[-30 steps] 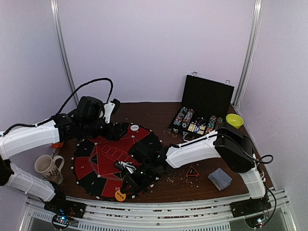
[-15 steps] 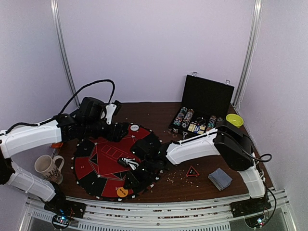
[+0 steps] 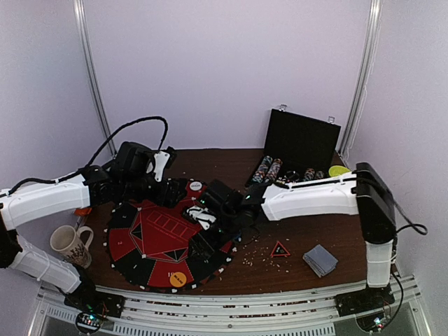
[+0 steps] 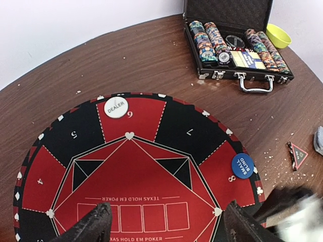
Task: Distribute texas hold em gaming equipment
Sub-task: Place the big blind button at position 10, then pick up the pile of poker chips from the chip case.
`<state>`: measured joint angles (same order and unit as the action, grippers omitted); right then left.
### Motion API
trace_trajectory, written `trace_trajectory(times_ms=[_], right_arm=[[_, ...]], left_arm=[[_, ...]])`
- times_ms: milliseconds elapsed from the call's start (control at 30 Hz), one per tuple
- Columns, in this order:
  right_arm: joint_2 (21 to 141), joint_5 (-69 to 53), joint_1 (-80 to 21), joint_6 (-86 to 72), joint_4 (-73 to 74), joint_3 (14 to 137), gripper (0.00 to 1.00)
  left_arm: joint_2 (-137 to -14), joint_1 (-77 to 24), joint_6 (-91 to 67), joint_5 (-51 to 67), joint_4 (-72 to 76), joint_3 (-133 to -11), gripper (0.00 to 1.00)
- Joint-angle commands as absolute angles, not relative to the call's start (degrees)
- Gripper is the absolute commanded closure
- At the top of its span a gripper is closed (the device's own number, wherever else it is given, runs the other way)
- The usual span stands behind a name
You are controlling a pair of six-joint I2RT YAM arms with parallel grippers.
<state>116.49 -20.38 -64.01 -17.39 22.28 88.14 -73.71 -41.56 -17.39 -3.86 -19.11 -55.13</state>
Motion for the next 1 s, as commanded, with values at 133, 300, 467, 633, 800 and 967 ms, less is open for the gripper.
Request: trace_trajectory(times_ms=[133,300,467,633,800,967], right_arm=[[94.4,0.7,-54.1,-8.5,40.0,77.7,0.0],[86.9,3.1,-43.2,-4.8,46.5,73.4,0.0],[84.1,2.1,-33.5,2.0,46.3,73.1,0.0],[88.4,-5.0,-28.4,9.5,42.0,78.2,0.0],[102.4,-11.1,-25.5,15.0,41.3,89.9,0.08],[117.0,-10.3,-24.1,15.1,43.6,104.1,0.21]], left_arm=[[-75.2,-40.6,-15.0,-6.7,-19.2,-58.8,0.11],[-78.5,-39.1,-13.3,-5.8,-21.3,-63.5,0.07],[-84.4,-37.4,-9.3,-3.6,-25.1,-72.2,0.06],[-89.9,-35.0,-5.0,-3.2,-27.2,-80.3,0.05],[-93.9,-31.3,-4.2,0.2,-27.4,-84.4,0.05],[-96.4,-28.8,-3.7,2.0,-27.7,-85.5,0.05]])
